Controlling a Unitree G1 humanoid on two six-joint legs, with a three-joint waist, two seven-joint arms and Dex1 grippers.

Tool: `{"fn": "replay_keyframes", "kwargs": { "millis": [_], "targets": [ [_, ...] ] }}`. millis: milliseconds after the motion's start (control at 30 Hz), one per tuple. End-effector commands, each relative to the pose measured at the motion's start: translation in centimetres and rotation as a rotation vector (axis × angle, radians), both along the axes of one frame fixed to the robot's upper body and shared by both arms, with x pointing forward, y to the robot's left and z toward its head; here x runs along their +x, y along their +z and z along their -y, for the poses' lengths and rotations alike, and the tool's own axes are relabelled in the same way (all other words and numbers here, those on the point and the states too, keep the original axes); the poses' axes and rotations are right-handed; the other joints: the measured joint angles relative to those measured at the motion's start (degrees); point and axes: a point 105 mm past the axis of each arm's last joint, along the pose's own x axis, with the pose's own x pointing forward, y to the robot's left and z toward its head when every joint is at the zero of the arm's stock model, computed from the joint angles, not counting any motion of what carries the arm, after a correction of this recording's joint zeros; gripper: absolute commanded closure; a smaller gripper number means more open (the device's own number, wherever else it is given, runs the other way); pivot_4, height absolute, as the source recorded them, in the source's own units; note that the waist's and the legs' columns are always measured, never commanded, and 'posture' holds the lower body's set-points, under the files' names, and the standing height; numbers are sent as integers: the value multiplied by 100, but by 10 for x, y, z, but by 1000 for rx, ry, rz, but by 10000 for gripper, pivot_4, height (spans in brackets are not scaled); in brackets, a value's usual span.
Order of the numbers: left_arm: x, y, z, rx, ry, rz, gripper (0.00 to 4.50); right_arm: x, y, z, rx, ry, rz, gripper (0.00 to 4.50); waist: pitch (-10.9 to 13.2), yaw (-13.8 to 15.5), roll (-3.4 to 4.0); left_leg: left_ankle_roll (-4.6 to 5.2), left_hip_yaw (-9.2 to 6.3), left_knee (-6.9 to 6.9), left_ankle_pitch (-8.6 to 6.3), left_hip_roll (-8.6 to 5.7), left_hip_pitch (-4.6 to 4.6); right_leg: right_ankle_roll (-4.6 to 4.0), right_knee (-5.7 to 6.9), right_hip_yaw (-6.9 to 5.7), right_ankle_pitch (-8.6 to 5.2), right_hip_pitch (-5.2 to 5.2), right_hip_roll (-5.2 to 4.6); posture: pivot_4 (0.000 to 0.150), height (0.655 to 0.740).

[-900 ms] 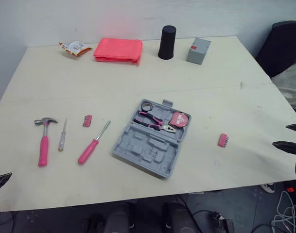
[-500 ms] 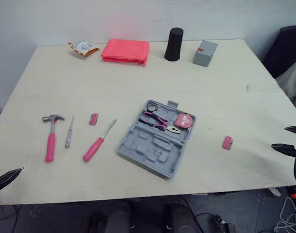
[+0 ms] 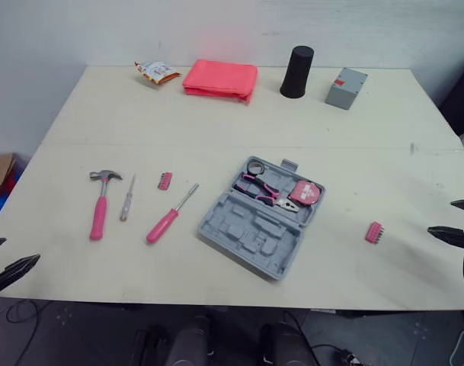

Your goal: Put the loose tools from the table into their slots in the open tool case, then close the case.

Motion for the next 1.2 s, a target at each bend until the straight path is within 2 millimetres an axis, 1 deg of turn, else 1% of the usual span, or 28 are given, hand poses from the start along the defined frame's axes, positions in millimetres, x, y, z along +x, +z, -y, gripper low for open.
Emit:
{"fn": "replay_keyframes", "kwargs": {
  "millis": [33, 133, 233, 267, 300, 333, 400, 433, 533, 567, 600, 633, 667, 833, 933, 1067, 1200],
  "targets": [
    [15, 14, 25, 11, -125, 21, 794, 2, 20, -24, 50, 51, 85, 0, 0, 2, 0, 0, -1, 0, 0, 2, 0, 0, 0, 1, 0, 1, 0, 1500, 7355],
    [44, 27, 75, 0, -325, 53, 794, 1, 20, -77, 108, 158, 89, 0, 0, 34, 0, 0, -4, -1, 0, 6, 0, -1, 0, 16, 0, 2, -4, 1500, 7355],
    [63, 25, 122, 33, -504, 41, 794, -1, 10, -116, 114, 209, 74, 0, -1, 56, 1, -11, -15, 0, 6, 13, -7, -13, -3, 18, 7, -1, -2, 1500, 7355],
    [73, 24, 139, 47, -546, 49, 212, 0, 4, -129, 113, 223, 62, 2636, -1, 75, 1, -13, -14, -1, 7, 12, -6, -13, -3, 17, 7, 0, 1, 1500, 7355],
    [80, 23, 150, 58, -570, 55, 0, -1, 1, -137, 112, 229, 54, 5836, -1, 100, 1, -17, -13, -2, 10, 10, -7, -13, -3, 16, 7, -1, 15, 1500, 7355],
    [93, 21, 163, 71, -577, 66, 2712, 0, -5, -147, 112, 242, 47, 9622, -1, 125, 1, -43, -10, -2, 25, 8, -7, -12, -4, 17, 7, -3, 21, 1500, 7355],
    [114, 17, 184, 96, -590, 72, 9019, 0, -14, -163, 113, 252, 38, 20049, 0, 165, 0, -28, -1, -2, 35, 2, -7, -11, 2, 15, 8, -5, 30, 1500, 7355],
    [120, 16, 190, 107, -594, 72, 13681, 1, -17, -167, 113, 251, 35, 25706, 0, 172, 0, -11, 0, -1, 48, 1, -9, -9, 4, 13, 9, -6, 31, 1500, 7355],
    [142, 5, 212, 135, -652, 61, 28495, 0, -31, -187, 101, 291, 8, 41704, 1, 174, -3, -3, 20, 0, 53, -3, -9, -4, 10, 2, 12, -15, 33, 1500, 7355],
    [148, 2, 217, 145, -663, 58, 33585, -1, -35, -191, 97, 302, 2, 45000, 2, 172, -6, 0, 24, 0, 54, -3, -9, -2, 9, 0, 13, -16, 34, 1500, 7355],
    [156, -1, 222, 154, -663, 58, 37937, 0, -39, -196, 94, 314, -5, 45000, 4, 176, -10, 2, 26, 2, 55, -3, -11, -1, 10, 1, 14, -20, 34, 1500, 7355],
    [163, -3, 225, 162, -660, 54, 43264, 0, -41, -200, 90, 320, -8, 45000, 5, 178, -13, 3, 27, 2, 56, -3, -11, 0, 10, 1, 14, -20, 34, 1500, 7355],
    [169, -6, 229, 172, -663, 53, 44656, 0, -44, -203, 88, 323, -11, 45000, 6, 181, -14, 5, 27, 5, 57, -3, -12, 0, 10, 0, 15, -21, 34, 1500, 7355],
    [192, -12, 264, 178, -732, 57, 44656, 4, -50, -210, 81, 331, -10, 45000, 10, 181, -21, 15, 33, 22, 62, -5, -31, 4, 16, 3, 18, -36, 34, 1500, 7355],
    [202, -14, 280, 170, -755, 63, 44656, 6, -51, -214, 82, 338, -7, 45000, 13, 179, -28, 18, 32, 42, 62, -4, -35, 6, 22, 2, 18, -34, 34, 1500, 7355],
    [207, -15, 302, 152, -800, 71, 44656, 9, -51, -216, 79, 339, 2, 45000, 15, 167, -32, 21, 33, 47, 60, -3, -36, 7, 25, 4, 19, -34, 33, 1500, 7355],
    [210, -19, 312, 147, -816, 70, 44656, 12, -50, -218, 80, 342, 11, 45000, 17, 162, -34, 21, 33, 52, 60, -2, -37, 7, 27, 2, 19, -34, 33, 1500, 7355]
  ]
}}
